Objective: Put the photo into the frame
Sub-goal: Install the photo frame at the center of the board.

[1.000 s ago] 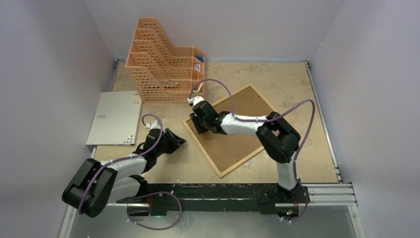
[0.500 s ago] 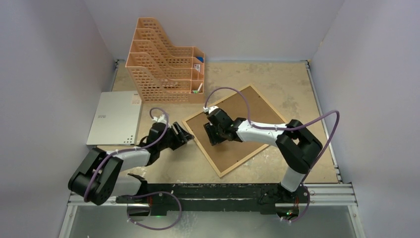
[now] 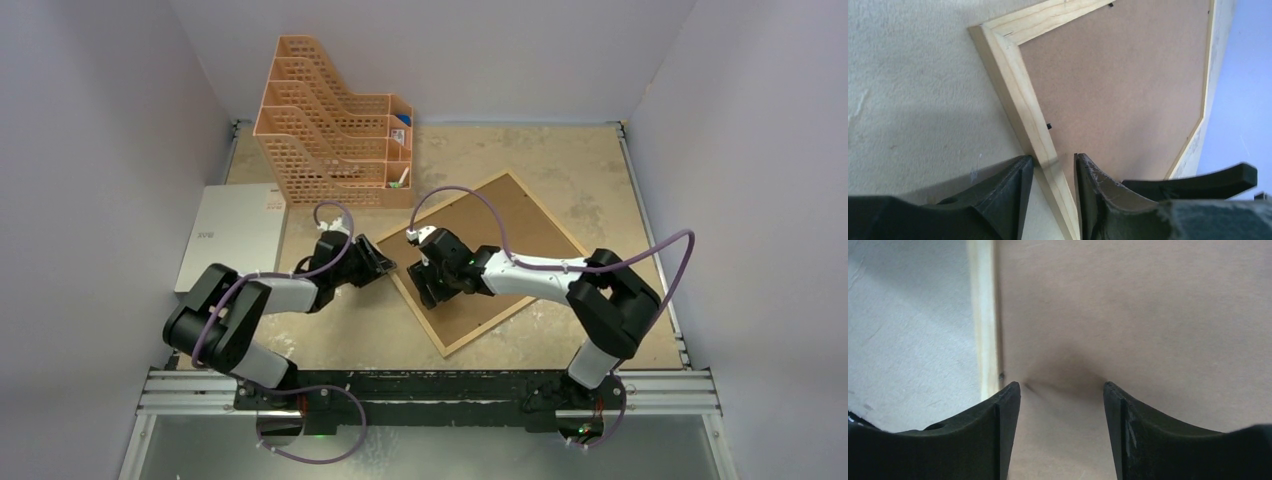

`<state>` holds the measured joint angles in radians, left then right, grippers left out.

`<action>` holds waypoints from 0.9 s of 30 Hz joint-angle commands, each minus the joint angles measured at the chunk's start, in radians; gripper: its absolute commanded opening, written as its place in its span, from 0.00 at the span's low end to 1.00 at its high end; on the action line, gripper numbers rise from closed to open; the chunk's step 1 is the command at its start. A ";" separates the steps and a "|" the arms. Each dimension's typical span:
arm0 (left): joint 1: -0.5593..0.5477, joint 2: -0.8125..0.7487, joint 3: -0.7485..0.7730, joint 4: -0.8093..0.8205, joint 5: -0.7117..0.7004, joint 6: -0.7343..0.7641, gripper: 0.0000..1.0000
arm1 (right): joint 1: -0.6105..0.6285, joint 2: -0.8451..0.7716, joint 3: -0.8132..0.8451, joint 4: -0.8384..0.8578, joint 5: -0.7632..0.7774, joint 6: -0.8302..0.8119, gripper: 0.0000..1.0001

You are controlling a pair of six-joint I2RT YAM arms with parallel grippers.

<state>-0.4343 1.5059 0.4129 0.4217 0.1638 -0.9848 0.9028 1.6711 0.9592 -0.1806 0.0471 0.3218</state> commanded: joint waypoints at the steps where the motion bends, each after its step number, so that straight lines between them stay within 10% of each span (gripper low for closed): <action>1: -0.007 0.137 -0.044 -0.217 -0.133 0.062 0.38 | 0.038 0.032 -0.014 -0.025 -0.070 -0.017 0.66; 27: -0.009 0.223 -0.121 -0.109 -0.098 0.059 0.22 | 0.044 0.167 -0.046 0.039 -0.108 0.073 0.63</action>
<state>-0.4332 1.6073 0.3595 0.6540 0.1436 -0.9905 0.9352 1.7214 0.9756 -0.1383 0.0494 0.3340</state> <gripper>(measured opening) 0.225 0.633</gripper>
